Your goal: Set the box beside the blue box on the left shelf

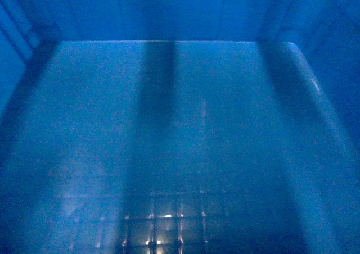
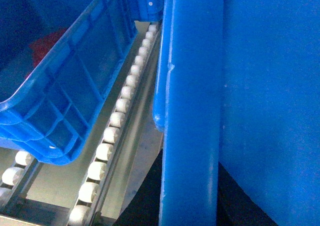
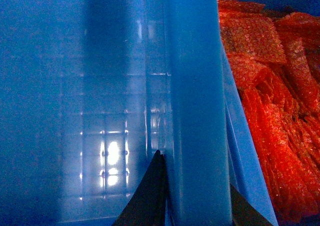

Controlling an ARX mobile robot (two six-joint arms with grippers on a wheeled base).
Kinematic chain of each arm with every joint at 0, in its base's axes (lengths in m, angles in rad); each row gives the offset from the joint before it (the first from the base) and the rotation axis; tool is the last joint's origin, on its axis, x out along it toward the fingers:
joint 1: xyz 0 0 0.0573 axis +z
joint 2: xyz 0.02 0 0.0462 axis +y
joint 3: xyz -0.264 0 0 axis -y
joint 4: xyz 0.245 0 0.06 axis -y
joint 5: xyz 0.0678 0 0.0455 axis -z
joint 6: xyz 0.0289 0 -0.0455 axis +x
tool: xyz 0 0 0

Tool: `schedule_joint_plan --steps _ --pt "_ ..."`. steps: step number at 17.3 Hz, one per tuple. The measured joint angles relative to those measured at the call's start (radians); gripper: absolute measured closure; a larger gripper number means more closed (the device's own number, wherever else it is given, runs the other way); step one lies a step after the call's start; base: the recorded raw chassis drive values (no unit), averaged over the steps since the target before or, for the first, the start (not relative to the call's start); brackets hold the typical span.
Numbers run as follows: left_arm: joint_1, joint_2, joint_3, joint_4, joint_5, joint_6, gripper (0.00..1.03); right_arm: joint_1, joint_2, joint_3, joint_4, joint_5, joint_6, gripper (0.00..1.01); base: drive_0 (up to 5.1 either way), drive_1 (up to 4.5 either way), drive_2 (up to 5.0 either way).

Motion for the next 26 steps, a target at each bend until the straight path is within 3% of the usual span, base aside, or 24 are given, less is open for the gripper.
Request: schedule_joint_plan --steps 15,16,17,18,19,20,23,26 --pt "0.0 0.0 0.0 0.0 0.0 0.0 0.9 0.002 0.0 -0.005 0.027 0.014 -0.007 0.88 0.0 0.0 0.0" --pt "-0.004 -0.008 -0.014 0.054 -0.027 0.019 0.9 0.014 -0.002 -0.036 0.101 0.055 -0.034 0.88 0.0 0.0 0.0" --pt "-0.032 -0.04 -0.102 0.253 -0.097 0.097 0.9 0.027 0.0 -0.078 0.206 0.121 -0.038 0.87 0.0 0.0 0.0" --pt "-0.059 -0.048 -0.126 0.334 -0.161 0.141 0.9 0.024 -0.001 -0.074 0.224 0.135 -0.057 0.85 0.0 0.0 0.0" --pt "-0.064 -0.049 -0.126 0.363 -0.174 0.165 0.9 0.024 -0.009 -0.071 0.223 0.136 -0.06 0.85 0.0 0.0 0.0" --pt "-0.066 -0.05 -0.126 0.384 -0.175 0.182 0.9 0.024 -0.01 -0.068 0.217 0.14 -0.056 0.85 0.0 0.0 0.0" --pt "-0.071 -0.047 -0.116 0.336 -0.186 0.178 0.9 0.024 0.0 -0.051 0.154 0.115 -0.03 0.85 0.0 0.0 0.0" --pt "-0.024 -0.008 -0.069 0.207 -0.142 0.15 0.9 0.011 0.059 -0.019 0.061 0.034 0.038 0.85 0.0 0.0 0.0"
